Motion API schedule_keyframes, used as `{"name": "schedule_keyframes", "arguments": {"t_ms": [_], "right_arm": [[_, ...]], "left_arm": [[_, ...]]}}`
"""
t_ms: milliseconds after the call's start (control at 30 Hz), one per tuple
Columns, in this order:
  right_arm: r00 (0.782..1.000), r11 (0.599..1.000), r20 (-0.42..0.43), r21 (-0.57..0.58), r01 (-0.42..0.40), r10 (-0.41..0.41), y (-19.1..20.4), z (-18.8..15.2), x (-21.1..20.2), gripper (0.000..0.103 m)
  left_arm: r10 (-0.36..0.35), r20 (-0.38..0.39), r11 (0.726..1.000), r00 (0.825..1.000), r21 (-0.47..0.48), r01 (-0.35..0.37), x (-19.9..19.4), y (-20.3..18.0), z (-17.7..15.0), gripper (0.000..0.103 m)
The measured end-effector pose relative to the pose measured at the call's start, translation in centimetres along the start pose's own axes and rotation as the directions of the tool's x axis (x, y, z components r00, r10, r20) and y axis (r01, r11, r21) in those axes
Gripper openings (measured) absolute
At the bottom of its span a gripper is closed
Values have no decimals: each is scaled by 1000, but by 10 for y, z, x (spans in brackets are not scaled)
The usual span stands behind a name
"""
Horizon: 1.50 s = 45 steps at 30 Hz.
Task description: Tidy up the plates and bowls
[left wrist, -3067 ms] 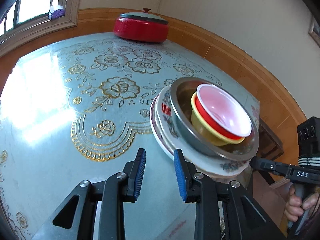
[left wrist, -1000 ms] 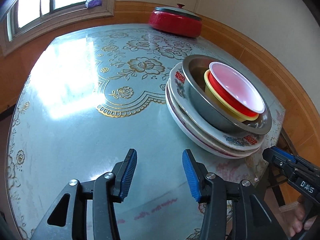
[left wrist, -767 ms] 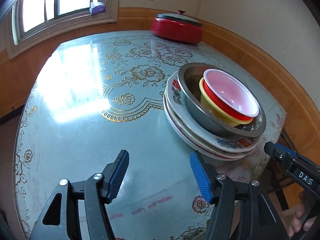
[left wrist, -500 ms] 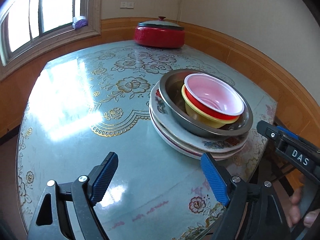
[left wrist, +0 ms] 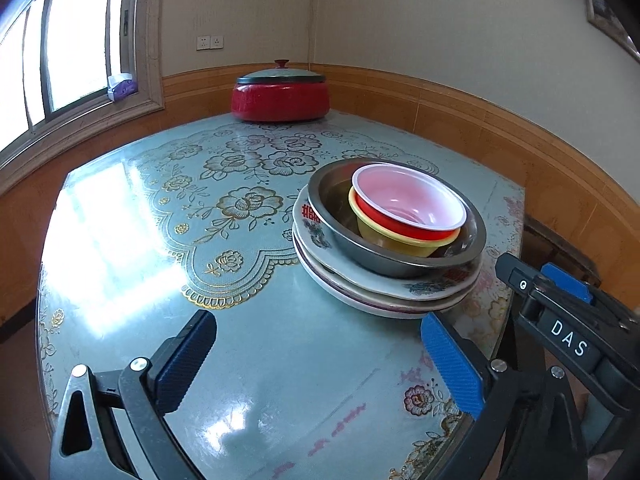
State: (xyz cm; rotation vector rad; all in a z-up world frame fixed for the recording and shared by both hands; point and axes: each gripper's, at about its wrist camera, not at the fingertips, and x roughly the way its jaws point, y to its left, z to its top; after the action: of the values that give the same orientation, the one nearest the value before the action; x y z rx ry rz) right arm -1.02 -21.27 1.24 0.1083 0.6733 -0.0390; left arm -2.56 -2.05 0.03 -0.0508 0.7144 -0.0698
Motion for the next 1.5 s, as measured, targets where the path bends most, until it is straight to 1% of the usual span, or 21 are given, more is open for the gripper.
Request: {"name": "schedule_keyframes", "arguments": {"t_ms": [133,267,567,767,1500], "right_arm": [[1000,1000,8,5,11,-11,4,1,-2,59],[1000,1000,14,5,18,-19,8,4,-3,59],[1000,1000,-6,-7,20,-20,11,5,1,59],[1000,1000,-17,-13,15,-15,12,4,2,60],[1000,1000,-20,-15,10,-11,13,2,1,60]], "left_arm": [[-23,16,999,1000,28,22,-4,-3,1,103],[-36,23,999,999,25,35,-4,0,3,103],[-28,11,1000,1000,12,28,-1,2,3,103],[7,9,1000,1000,18,-7,-1,0,2,103],[1,-3,1000,1000,2,-1,1,2,0,103]]}}
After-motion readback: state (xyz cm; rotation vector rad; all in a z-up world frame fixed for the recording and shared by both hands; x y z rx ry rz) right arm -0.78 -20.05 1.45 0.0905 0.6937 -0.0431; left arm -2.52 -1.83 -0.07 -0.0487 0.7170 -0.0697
